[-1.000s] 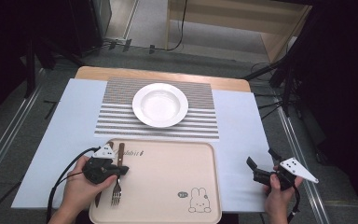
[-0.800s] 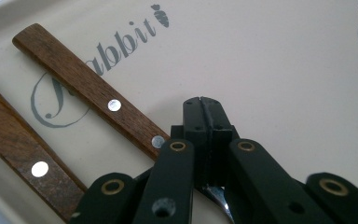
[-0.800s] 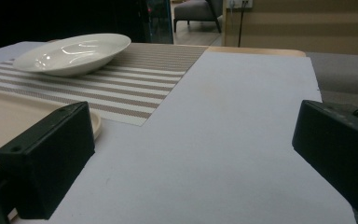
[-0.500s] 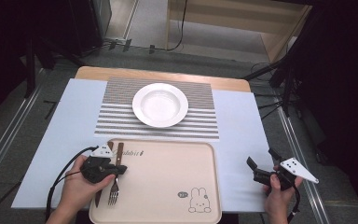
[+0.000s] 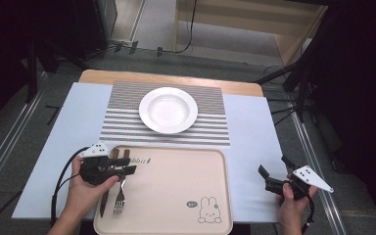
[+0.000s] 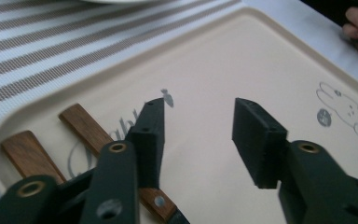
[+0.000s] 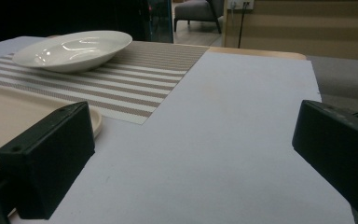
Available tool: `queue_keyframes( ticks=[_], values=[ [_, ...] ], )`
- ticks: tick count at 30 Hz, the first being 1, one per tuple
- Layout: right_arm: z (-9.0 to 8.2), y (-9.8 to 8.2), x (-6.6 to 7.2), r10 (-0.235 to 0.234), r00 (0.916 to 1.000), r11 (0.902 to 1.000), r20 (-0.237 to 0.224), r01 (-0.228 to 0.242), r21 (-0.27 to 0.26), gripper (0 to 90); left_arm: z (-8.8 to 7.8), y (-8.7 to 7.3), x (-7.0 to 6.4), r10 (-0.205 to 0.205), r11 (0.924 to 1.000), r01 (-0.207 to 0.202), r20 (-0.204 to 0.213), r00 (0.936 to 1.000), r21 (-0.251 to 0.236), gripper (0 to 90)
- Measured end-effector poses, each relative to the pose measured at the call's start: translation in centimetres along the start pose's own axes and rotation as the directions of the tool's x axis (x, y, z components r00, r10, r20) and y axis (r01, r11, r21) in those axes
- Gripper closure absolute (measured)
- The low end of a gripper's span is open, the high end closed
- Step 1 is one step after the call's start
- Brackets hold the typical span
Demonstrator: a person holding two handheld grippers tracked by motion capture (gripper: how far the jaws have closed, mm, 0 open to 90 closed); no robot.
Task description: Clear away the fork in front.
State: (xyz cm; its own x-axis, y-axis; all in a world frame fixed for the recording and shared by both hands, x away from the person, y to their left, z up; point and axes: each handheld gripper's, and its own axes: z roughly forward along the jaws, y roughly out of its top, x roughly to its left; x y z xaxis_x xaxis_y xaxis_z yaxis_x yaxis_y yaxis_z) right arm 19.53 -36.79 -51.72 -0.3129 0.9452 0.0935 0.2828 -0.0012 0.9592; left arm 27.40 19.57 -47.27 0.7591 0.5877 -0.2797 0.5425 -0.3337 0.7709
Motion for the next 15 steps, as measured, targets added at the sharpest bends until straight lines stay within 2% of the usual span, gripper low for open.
queue_keyframes(
  ticks=[2,6,8,10,11,12,14,15],
  values=[
    [0.0,0.0,0.0,-0.001,1.0,1.0,0.0,0.001,0.001,0.0,-0.1,0.2,0.3,-0.015,0.9998,0.015,0.004,0.9999,-0.014,46.1],
    [0.0,0.0,0.1,-0.005,1.0,1.0,-0.003,0.005,0.003,0.0,-0.1,0.6,0.6,-0.02,0.9994,0.019,-0.004,0.9998,-0.028,36.7],
    [0.0,0.0,0.1,-0.006,1.0,1.0,-0.003,0.006,0.004,0.0,0.0,0.8,0.7,-0.033,0.9988,0.032,-0.021,0.9992,-0.036,27.3],
    [0.1,0.0,0.1,-0.01,0.9999,0.9999,-0.004,0.01,0.001,0.0,0.1,1.0,0.9,-0.037,0.9987,0.037,-0.012,0.9992,-0.034,25.6],
    [0.1,0.0,0.1,-0.014,0.9999,0.9999,-0.006,0.014,0.002,0.0,0.2,1.1,0.9,-0.039,0.9987,0.038,-0.026,0.9989,-0.034,22.5],
    [0.1,0.0,0.2,-0.015,0.9999,0.9999,-0.007,0.015,0.003,0.0,0.3,1.2,1.0,-0.044,0.9985,0.043,-0.024,0.9988,-0.032,18.9],
    [0.1,0.0,0.2,-0.017,0.9998,0.9998,-0.009,0.017,0.005,0.0,0.3,1.5,1.1,-0.045,0.9983,0.044,-0.032,0.9985,-0.038,17.6],
    [0.1,0.0,0.2,-0.017,0.9998,0.9998,-0.009,0.017,0.005,0.0,0.4,1.6,1.2,-0.048,0.9981,0.046,-0.03,0.9984,-0.04,12.4]
  ],
)
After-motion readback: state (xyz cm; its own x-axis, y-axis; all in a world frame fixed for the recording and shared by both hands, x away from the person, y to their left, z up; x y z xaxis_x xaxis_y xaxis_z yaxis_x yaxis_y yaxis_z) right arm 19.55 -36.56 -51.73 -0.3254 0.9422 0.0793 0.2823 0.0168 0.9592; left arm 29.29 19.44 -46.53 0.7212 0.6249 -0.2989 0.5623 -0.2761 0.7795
